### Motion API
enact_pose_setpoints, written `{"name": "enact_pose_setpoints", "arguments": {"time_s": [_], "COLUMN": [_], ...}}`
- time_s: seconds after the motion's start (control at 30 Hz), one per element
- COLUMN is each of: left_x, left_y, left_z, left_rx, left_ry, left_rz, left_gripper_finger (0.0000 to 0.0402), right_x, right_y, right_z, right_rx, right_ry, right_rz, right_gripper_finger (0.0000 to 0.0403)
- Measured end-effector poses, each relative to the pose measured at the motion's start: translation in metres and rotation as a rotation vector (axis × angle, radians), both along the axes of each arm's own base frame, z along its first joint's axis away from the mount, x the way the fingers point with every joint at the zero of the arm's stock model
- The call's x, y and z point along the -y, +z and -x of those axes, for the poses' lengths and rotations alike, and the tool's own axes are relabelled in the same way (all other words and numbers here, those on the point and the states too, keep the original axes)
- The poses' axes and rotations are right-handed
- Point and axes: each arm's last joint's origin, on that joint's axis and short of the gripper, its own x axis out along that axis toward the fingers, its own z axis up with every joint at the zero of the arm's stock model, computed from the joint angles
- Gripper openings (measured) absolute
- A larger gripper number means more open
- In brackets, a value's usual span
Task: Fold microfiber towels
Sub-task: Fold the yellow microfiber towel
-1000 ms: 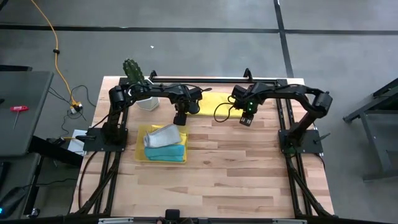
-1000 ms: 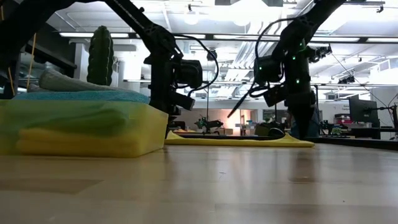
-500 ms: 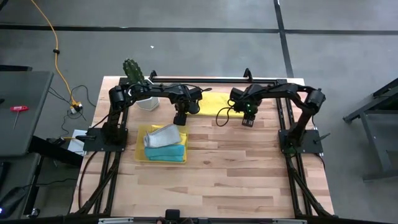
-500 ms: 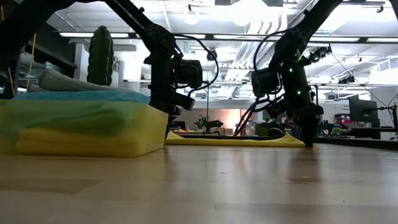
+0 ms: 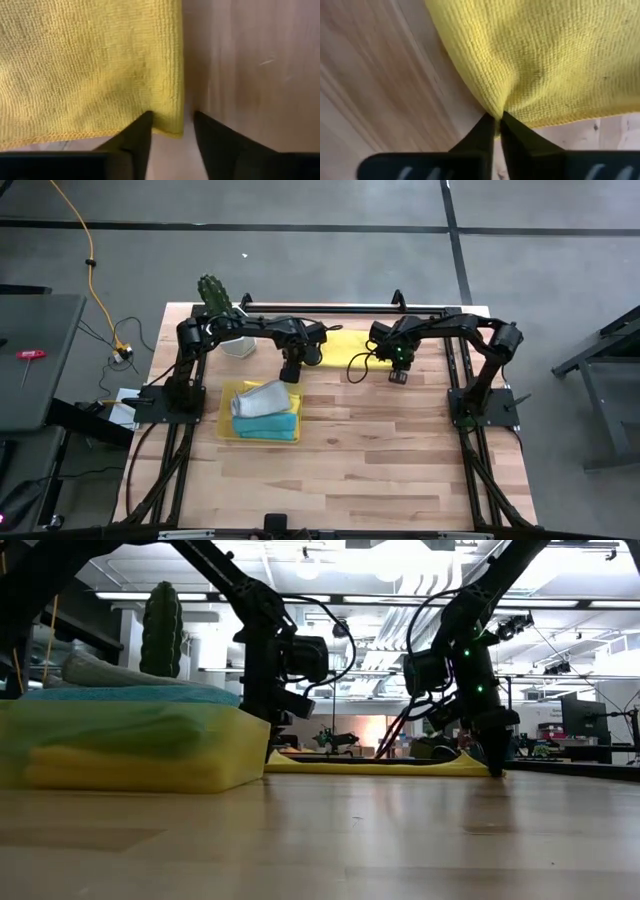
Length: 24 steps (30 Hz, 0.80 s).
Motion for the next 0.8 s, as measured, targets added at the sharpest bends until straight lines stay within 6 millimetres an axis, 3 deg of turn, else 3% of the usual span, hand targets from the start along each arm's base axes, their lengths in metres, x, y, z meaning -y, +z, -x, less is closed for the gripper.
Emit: {"name": "enact_pose_setpoints", "arguments": {"time_s": [0.2, 0.53, 0.8], "left_x": [0.000, -0.006, -0.009], "left_y": [0.002, 0.027, 0.045], "left_z": [0.001, 0.013, 0.023], "left_rx": [0.007, 0.069, 0.101], "left_ry": [0.019, 0.103, 0.135], "left_rz": [-0.007, 0.032, 0.035], "left_gripper_finger": [0.0015, 0.0004, 0.0002], "right_x": [-0.003, -0.015, -0.002], "right_y": [0.005, 0.040, 0.062], "right_z": [0.004, 0.017, 0.035], "right_rx": [-0.011, 0.136, 0.267], "right_ry": [-0.013, -0.140, -0.344], "right_rz": [-0.015, -0.168, -0.210], "right_gripper_finger": [0.0004, 0.0001, 0.0000]}}
